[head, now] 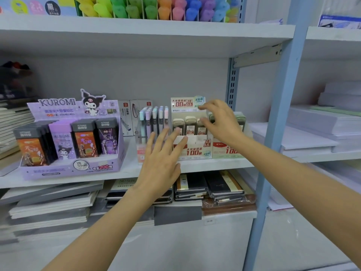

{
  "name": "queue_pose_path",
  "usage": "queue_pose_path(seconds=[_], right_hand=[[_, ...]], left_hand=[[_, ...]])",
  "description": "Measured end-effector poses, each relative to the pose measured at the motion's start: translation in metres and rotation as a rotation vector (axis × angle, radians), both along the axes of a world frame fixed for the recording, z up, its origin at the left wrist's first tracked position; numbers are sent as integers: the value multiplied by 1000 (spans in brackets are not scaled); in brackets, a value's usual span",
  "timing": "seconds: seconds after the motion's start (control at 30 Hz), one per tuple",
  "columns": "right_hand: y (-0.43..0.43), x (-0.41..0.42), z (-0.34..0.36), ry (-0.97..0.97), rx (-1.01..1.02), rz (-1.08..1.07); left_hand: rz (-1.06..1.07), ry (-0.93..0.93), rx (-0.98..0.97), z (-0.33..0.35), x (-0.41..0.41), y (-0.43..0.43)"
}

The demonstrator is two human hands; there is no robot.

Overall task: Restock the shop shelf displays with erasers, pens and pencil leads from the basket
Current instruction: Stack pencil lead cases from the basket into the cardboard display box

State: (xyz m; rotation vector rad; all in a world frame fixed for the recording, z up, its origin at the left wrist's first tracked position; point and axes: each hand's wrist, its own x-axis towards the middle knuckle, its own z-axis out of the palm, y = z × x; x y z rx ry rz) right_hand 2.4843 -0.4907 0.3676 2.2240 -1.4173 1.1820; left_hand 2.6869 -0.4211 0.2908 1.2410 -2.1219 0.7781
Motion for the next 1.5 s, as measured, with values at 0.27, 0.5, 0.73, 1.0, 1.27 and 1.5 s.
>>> queue_pose_path(seconds=[0.27, 0.5, 0.73, 1.0, 1.27, 1.5], right_hand=[[76, 57, -83, -219, -18, 501], [95, 111, -276, -4, 735, 521], [131, 114, -465, 341, 1300, 428], [143, 131, -557, 272, 1270, 163], [151, 141, -584, 229, 1213, 153], [146, 139, -576, 87, 1392, 158]], left_hand=[[-59, 207, -134, -92, 37, 42], [151, 467, 585, -265, 93, 95], [402, 333, 1084, -409, 123, 164], [283, 449, 1035, -440, 131, 184], [279, 428, 973, -444, 129, 185], [287, 403, 986, -441, 129, 185]])
